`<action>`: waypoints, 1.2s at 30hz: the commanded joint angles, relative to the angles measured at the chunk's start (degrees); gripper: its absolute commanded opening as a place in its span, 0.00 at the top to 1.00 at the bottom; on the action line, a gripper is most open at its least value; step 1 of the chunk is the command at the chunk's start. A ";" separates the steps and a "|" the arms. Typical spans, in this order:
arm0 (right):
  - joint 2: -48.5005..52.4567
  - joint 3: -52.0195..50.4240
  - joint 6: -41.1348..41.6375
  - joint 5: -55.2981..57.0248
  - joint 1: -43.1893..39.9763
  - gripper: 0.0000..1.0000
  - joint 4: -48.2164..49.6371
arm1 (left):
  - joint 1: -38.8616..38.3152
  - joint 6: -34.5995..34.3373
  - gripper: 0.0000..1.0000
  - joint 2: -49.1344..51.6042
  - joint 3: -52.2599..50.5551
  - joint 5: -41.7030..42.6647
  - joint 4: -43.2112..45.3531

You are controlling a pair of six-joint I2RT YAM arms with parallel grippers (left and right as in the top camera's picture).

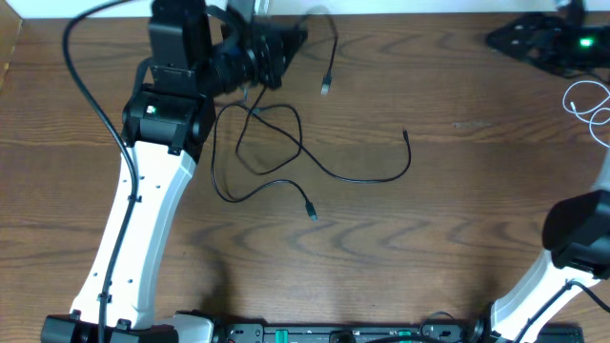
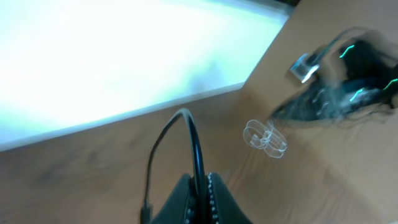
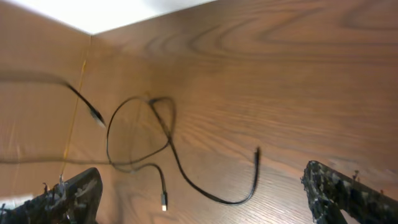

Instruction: Untangle cables

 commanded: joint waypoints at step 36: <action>6.78 -6.58 -11.02 -26.56 40.39 0.70 28.65 | 0.74 -50.58 0.92 -1.64 0.63 -6.16 35.45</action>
